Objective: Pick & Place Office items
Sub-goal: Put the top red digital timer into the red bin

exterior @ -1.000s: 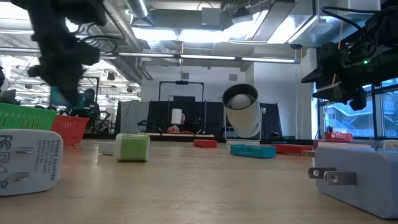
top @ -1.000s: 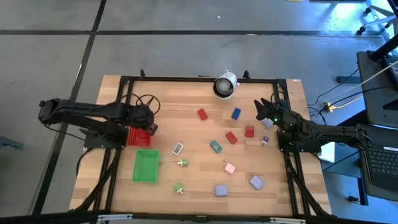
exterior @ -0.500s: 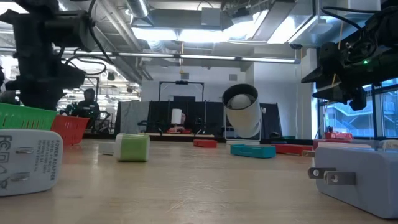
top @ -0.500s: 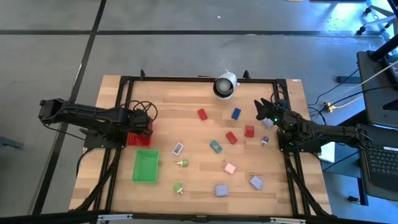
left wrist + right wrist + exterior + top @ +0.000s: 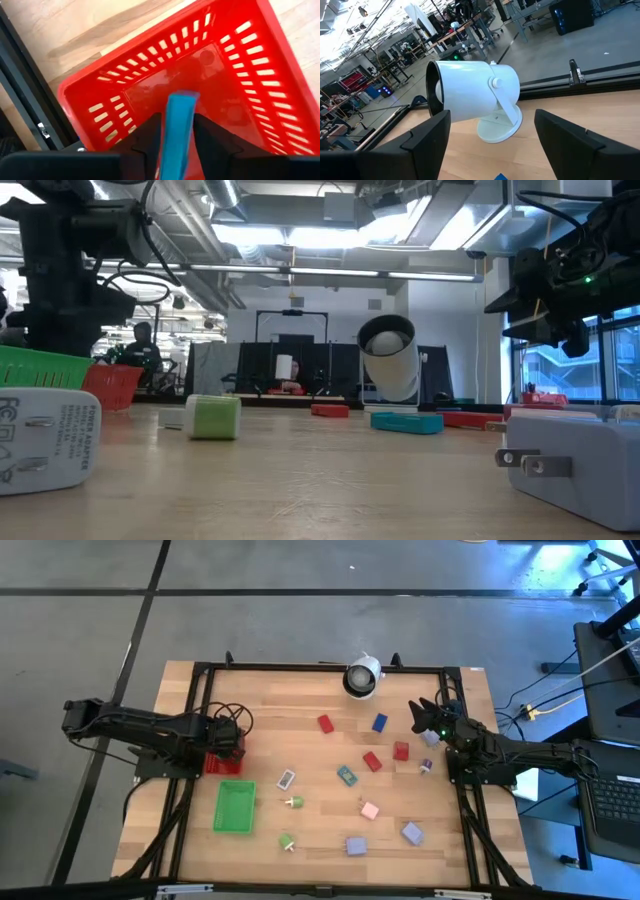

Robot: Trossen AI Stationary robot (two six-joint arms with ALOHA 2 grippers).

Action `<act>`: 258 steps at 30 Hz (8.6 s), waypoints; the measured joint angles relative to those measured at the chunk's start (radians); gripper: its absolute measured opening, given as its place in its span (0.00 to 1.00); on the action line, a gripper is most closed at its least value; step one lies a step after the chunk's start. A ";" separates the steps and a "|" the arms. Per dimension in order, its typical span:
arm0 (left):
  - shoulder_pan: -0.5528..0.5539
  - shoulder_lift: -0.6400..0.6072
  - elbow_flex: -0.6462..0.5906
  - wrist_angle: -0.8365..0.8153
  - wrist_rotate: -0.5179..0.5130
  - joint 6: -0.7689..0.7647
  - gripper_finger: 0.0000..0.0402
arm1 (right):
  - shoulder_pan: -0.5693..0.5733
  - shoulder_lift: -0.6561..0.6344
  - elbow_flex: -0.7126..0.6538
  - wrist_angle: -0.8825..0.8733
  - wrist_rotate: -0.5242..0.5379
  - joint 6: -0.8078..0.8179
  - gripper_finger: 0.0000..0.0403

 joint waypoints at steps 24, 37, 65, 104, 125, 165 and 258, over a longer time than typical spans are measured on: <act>0.001 0.003 0.352 0.376 -0.266 0.498 0.43 | 0.000 0.000 0.000 0.002 0.001 0.085 0.73; 0.046 0.313 0.352 1.087 -0.073 0.886 0.58 | 0.000 0.000 0.000 0.009 0.003 0.134 0.73; 0.261 0.970 0.517 1.321 0.203 1.260 0.60 | 0.000 0.000 0.000 0.005 -0.188 0.163 0.73; 0.208 0.812 0.535 0.924 0.089 0.183 0.60 | 0.000 0.001 0.000 0.002 -0.225 0.185 0.73; 0.135 0.904 0.536 0.964 -0.001 -0.048 0.60 | 0.000 0.001 0.000 0.012 -0.182 0.242 0.73; 0.088 1.051 0.541 1.227 -0.065 0.685 0.60 | 0.000 0.001 0.000 0.005 -0.226 0.051 0.73; 0.143 0.784 0.615 1.872 0.165 0.915 0.38 | 0.000 0.001 0.000 0.005 -0.207 0.034 0.73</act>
